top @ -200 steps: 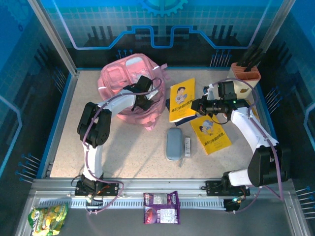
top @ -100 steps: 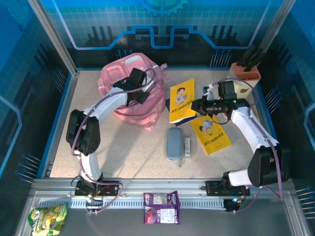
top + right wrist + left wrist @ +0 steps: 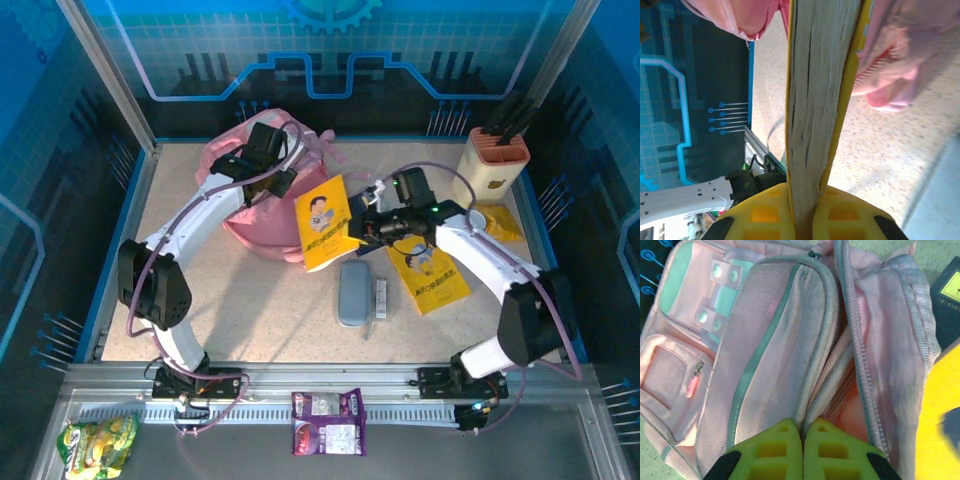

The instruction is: Pack the student bag

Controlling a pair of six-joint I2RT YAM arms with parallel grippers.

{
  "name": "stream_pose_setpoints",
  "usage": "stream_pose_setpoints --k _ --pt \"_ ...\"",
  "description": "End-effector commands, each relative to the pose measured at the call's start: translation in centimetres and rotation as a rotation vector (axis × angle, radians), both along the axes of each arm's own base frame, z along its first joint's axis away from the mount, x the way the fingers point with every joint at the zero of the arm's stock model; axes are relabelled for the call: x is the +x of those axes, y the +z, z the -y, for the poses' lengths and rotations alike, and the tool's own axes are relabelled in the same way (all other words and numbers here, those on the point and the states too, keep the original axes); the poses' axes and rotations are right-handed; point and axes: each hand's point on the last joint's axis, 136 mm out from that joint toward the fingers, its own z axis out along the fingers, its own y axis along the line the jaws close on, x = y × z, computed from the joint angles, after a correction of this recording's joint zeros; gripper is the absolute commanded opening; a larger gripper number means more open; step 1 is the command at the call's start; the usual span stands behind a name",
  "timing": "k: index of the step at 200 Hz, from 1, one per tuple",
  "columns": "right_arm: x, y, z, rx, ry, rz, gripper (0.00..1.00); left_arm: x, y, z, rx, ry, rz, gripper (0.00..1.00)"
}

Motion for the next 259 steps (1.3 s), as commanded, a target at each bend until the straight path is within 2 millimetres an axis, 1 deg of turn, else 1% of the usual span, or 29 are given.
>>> stream_pose_setpoints --k 1,16,17,18,22,23,26,41,47,56,58,60,65,78,89,101,109,129,130,146,156,166,180,190,194,211,230,248,259 --pt "3.2 2.8 -3.8 0.158 0.019 0.091 0.00 0.0 6.8 -0.2 -0.075 0.005 0.155 0.00" --pt "5.3 1.7 -5.3 0.193 -0.003 0.092 0.00 -0.2 7.4 0.0 -0.081 -0.008 0.164 0.00" --pt "5.5 1.4 -5.4 0.193 -0.005 0.087 0.00 -0.2 7.4 0.0 -0.082 -0.008 0.164 0.00" --pt "5.6 1.7 -5.5 0.197 -0.004 0.094 0.00 -0.2 7.4 0.0 -0.081 -0.009 0.164 0.00" --pt "6.2 1.1 -5.9 0.196 -0.009 0.093 0.00 -0.2 7.7 0.0 -0.081 -0.009 0.168 0.00" --pt "6.2 1.3 -6.0 0.199 -0.009 0.099 0.00 -0.3 7.7 0.0 -0.081 -0.009 0.168 0.00" --pt "6.7 0.9 -6.3 0.197 -0.011 0.099 0.00 -0.3 7.8 -0.1 -0.080 -0.009 0.169 0.00" --pt "8.4 0.6 -7.8 0.193 -0.009 0.140 0.00 -0.4 8.0 -0.1 -0.080 -0.012 0.173 0.00" --pt "9.1 -0.1 -8.4 0.189 -0.010 0.137 0.00 -0.5 8.1 -0.1 -0.082 -0.014 0.173 0.00" --pt "10.1 -0.3 -9.3 0.208 -0.004 0.150 0.00 -0.5 8.3 0.0 -0.085 -0.021 0.176 0.00" --pt "10.3 -0.8 -9.5 0.208 -0.004 0.145 0.00 -0.5 8.3 0.0 -0.085 -0.021 0.177 0.00" --pt "10.6 -0.6 -9.7 0.215 -0.005 0.152 0.00 -0.5 8.4 0.0 -0.084 -0.022 0.180 0.00" --pt "11.1 -1.2 -10.0 0.217 -0.010 0.153 0.00 -0.5 8.5 0.0 -0.083 -0.023 0.183 0.00" --pt "12.2 -1.5 -10.9 0.225 -0.006 0.175 0.00 -0.5 8.6 -0.1 -0.077 -0.022 0.185 0.00" --pt "12.6 -1.7 -11.7 0.223 0.007 0.187 0.00 -0.5 8.4 0.0 -0.078 -0.025 0.179 0.00" --pt "12.7 -1.7 -12.2 0.221 0.015 0.205 0.00 -0.5 8.2 0.0 -0.077 -0.028 0.172 0.00" --pt "12.9 -2.0 -12.3 0.205 0.011 0.210 0.00 -0.5 8.1 0.0 -0.070 -0.027 0.173 0.00" --pt "14.0 -4.1 -12.6 0.151 0.011 0.189 0.00 -0.5 8.3 -0.1 -0.066 -0.027 0.180 0.00" --pt "14.2 -3.9 -12.7 0.152 0.012 0.197 0.00 -0.5 8.4 -0.1 -0.067 -0.027 0.181 0.00" --pt "15.2 -5.3 -12.9 0.099 0.009 0.186 0.00 -0.5 8.3 -0.1 -0.069 -0.029 0.182 0.00" --pt "15.9 -6.0 -12.6 0.058 -0.006 0.179 0.08 -0.4 8.1 -0.1 -0.067 -0.027 0.174 0.00" --pt "16.5 -6.6 -12.0 0.029 -0.030 0.174 0.19 -0.5 7.9 -0.1 -0.063 -0.024 0.169 0.00" --pt "16.5 -7.0 -11.4 -0.016 -0.039 0.182 0.27 -0.4 7.8 -0.4 -0.058 -0.016 0.174 0.00" --pt "16.2 -7.3 -10.7 -0.067 -0.047 0.196 0.38 -0.5 7.5 -0.3 -0.062 -0.021 0.173 0.00" --pt "16.0 -7.5 -10.5 -0.085 -0.049 0.199 0.41 -0.6 7.6 -0.3 -0.065 -0.021 0.176 0.00" --pt "14.9 -7.8 -9.2 -0.136 -0.071 0.195 0.46 -0.6 7.5 -0.3 -0.067 -0.019 0.178 0.00" --pt "13.6 -7.2 -7.9 -0.167 -0.085 0.218 0.54 -0.7 7.2 -0.3 -0.066 -0.023 0.172 0.00" --pt "11.9 -6.8 -7.2 -0.210 -0.069 0.232 0.61 -0.7 6.7 -0.4 -0.061 -0.018 0.169 0.00" --pt "10.6 -6.7 -7.2 -0.216 -0.050 0.228 0.63 -0.7 6.5 -0.5 -0.062 -0.014 0.166 0.00"
